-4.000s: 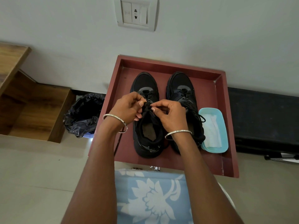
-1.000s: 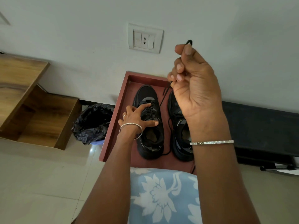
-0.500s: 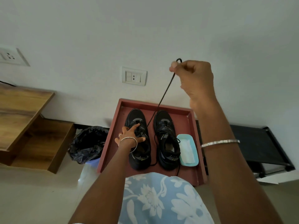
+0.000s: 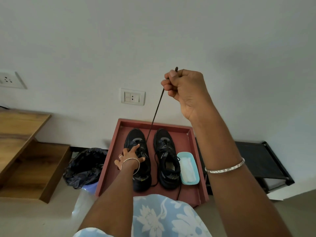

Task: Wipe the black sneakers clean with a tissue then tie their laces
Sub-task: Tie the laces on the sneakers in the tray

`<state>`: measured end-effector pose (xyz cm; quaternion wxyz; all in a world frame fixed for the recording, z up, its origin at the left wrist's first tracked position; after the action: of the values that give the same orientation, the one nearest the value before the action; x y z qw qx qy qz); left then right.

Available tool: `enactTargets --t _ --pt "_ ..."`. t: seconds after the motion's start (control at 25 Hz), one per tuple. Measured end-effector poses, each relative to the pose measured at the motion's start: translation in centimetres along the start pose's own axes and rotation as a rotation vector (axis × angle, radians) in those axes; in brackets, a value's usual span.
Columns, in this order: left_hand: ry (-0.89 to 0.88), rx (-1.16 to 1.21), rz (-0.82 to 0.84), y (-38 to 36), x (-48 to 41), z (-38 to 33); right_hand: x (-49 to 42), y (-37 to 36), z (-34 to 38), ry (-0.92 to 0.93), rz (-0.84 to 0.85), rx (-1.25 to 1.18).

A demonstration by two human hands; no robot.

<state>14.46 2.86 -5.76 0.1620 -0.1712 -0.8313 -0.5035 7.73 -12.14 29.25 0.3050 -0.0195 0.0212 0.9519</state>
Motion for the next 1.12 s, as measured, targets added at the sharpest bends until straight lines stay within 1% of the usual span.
enactTargets --t 0.08,0.32,0.48,0.56,0.64,0.68,0.72,0.8,0.84,0.92,1.0,1.04,1.08,1.12 --pt "0.001 -0.027 -0.028 -0.2 0.2 -0.2 -0.2 -0.6 0.5 0.005 -0.016 -0.019" --pt "-0.015 -0.052 -0.039 -0.5 -0.5 0.0 -0.9 -3.2 1.4 -0.004 0.037 -0.088" --pt "-0.031 -0.104 -0.058 -0.3 -0.7 -0.1 -1.1 -2.7 1.0 0.047 0.065 -0.089" --pt "-0.042 -0.155 -0.007 0.5 -1.1 -0.3 -1.1 -2.1 0.8 0.090 0.070 -0.100" --pt "-0.050 -0.131 0.132 1.2 -1.2 -0.4 -0.9 -1.3 -0.4 0.091 0.043 -0.123" --pt "-0.062 -0.091 0.188 1.8 -1.0 -0.7 -0.6 -0.9 -1.6 0.081 0.027 -0.120" --pt "-0.079 -0.033 0.200 2.8 -0.8 -1.2 -0.2 -0.7 -3.2 0.062 0.015 -0.096" --pt "-0.113 0.185 0.094 6.8 -0.6 -2.8 1.3 -0.6 -8.3 -0.013 -0.003 0.023" --pt "-0.090 0.334 0.046 9.1 -0.1 -3.5 2.3 -0.7 -11.7 -0.066 -0.012 0.086" --pt "-0.091 0.617 0.009 14.0 1.3 -4.8 4.2 -1.0 -18.3 -0.180 -0.049 0.187" --pt "-0.196 0.807 0.012 18.5 3.9 -6.4 5.8 -1.0 -23.9 -0.257 -0.060 0.364" --pt "-0.260 0.828 0.007 20.1 5.3 -7.0 6.5 -1.0 -25.7 -0.275 -0.047 0.484" --pt "-0.314 0.787 -0.018 21.4 6.5 -7.4 7.2 -1.0 -27.2 -0.283 -0.029 0.595" --pt "-0.349 0.686 -0.073 22.4 7.3 -7.8 7.8 -1.2 -28.4 -0.291 0.001 0.670"
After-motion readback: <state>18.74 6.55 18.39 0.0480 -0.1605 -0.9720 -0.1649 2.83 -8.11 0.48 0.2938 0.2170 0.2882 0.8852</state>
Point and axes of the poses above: each hand's wrist, its own x-axis away from the middle knuckle, its own y-axis out of the back of the hand, z = x × y, the point moved 7 cm from there along -x, towards the middle knuckle, and after that the axes turned 4 degrees about -z, right-handed, at the moved point
